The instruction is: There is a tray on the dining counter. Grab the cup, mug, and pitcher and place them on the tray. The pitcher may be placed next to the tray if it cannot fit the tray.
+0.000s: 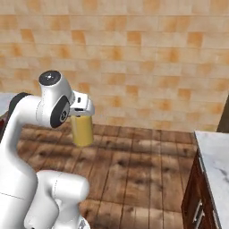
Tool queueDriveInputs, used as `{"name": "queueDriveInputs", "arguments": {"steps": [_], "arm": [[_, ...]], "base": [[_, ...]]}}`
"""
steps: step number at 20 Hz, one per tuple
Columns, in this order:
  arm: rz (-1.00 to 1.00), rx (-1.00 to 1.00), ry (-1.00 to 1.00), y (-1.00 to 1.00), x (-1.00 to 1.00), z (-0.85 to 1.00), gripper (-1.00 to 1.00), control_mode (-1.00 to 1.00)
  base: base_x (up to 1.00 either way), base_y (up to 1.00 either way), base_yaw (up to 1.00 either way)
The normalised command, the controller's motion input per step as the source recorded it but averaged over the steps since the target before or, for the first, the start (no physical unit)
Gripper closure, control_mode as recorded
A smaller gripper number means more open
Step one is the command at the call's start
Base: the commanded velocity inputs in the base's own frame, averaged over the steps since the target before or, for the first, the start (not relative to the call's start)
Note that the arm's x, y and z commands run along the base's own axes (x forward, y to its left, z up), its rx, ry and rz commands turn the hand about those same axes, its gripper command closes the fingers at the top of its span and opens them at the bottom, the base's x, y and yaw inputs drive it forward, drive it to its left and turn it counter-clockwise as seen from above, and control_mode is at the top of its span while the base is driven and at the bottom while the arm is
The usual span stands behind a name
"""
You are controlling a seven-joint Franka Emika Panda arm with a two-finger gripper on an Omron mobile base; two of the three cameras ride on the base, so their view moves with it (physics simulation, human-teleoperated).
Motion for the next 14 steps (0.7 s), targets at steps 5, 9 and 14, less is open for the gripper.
{"name": "queueDriveInputs", "arguments": {"steps": [5, 9, 14], "arm": [[0.0, 0.0, 0.0, 0.0, 0.0, 0.0, 1.0, 1.0], [0.0, 0.0, 0.0, 0.0, 0.0, 0.0, 1.0, 1.0], [0.0, 0.0, 0.0, 0.0, 0.0, 0.0, 1.0, 1.0]], "base": [[1.0, -0.03, 0.44], [1.0, -0.25, 0.16], [1.0, -0.25, 0.14]]}}
